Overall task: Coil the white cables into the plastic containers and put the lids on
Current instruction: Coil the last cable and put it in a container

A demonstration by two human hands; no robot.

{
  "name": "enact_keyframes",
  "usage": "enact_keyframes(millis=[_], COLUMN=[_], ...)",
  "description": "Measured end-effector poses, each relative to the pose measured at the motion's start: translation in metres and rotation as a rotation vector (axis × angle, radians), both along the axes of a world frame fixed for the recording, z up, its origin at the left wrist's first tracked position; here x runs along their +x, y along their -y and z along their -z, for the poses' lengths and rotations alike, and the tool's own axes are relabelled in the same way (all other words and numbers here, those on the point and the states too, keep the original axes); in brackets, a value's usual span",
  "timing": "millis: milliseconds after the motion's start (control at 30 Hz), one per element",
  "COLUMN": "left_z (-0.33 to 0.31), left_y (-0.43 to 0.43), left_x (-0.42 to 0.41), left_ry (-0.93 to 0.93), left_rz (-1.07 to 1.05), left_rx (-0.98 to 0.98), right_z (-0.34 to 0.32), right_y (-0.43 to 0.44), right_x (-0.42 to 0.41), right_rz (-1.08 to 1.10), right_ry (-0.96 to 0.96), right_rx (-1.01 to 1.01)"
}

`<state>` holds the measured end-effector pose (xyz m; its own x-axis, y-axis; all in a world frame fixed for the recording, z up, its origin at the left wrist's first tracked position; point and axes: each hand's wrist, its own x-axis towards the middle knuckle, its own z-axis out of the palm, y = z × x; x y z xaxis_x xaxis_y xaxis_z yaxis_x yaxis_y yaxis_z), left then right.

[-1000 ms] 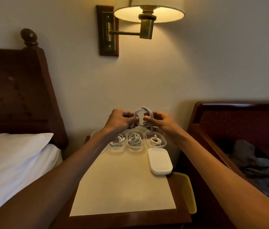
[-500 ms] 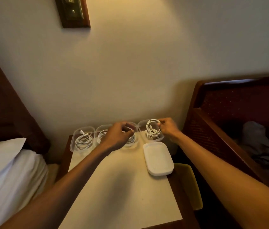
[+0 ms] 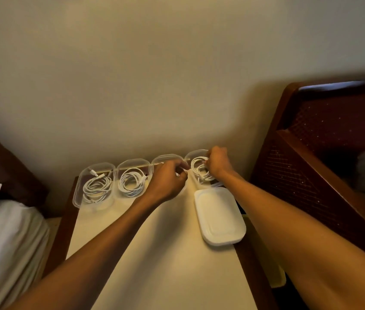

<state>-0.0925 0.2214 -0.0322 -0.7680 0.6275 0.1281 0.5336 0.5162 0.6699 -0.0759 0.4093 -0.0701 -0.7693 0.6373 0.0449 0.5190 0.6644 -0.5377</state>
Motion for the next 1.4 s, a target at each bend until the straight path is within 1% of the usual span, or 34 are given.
enact_keyframes(millis=[67, 133, 233, 333, 400, 500, 567, 700, 767, 933, 1067, 1133, 1200, 1333, 1400], left_z=[0.002, 0.003, 0.006, 0.007, 0.008, 0.008, 0.008, 0.007, 0.004, -0.013, -0.034, -0.046, -0.056, -0.050, -0.047], left_y=[-0.002, -0.003, -0.003, -0.005, -0.007, -0.011, -0.013, -0.012, -0.012, -0.018, -0.023, -0.022, -0.013, 0.029, 0.054], left_x=[-0.001, -0.002, -0.002, -0.001, 0.000, 0.001, 0.002, 0.003, 0.005, 0.014, 0.021, 0.026, 0.036, 0.057, 0.068], left_ry=[0.006, 0.005, -0.004, 0.004, -0.001, 0.007, 0.018, 0.025, 0.035, 0.052, 0.161, 0.261, 0.375, 0.373, 0.468], left_rz=[-0.021, -0.038, -0.055, -0.067, -0.075, -0.081, -0.087, -0.089, -0.093, -0.145, -0.221, -0.261, -0.276, -0.290, -0.294], left_rx=[-0.003, -0.002, -0.016, -0.032, -0.028, -0.014, 0.000, 0.011, 0.020, 0.111, 0.232, 0.296, 0.365, 0.376, 0.401], right_z=[0.003, 0.002, 0.002, 0.008, 0.013, 0.015, 0.014, 0.009, 0.001, -0.024, -0.054, -0.064, -0.073, -0.075, -0.070], right_y=[0.000, 0.000, -0.002, -0.004, -0.005, -0.009, -0.012, -0.016, -0.015, -0.010, -0.002, 0.010, 0.028, 0.064, 0.085], right_x=[0.004, 0.005, 0.003, 0.000, -0.003, -0.002, 0.003, 0.013, 0.019, 0.034, 0.045, 0.052, 0.062, 0.093, 0.106], right_rz=[0.006, -0.008, -0.068, -0.058, -0.008, 0.017, 0.058, 0.130, 0.164, 0.145, 0.106, 0.071, 0.040, -0.003, -0.036], right_ry=[-0.008, 0.024, 0.098, 0.019, -0.045, -0.101, -0.130, -0.164, -0.211, -0.332, -0.448, -0.491, -0.505, -0.480, -0.452], right_rx=[0.202, 0.310, 0.329, 0.349, 0.235, -0.051, -0.132, -0.084, -0.060, -0.005, -0.006, -0.020, -0.050, -0.128, -0.159])
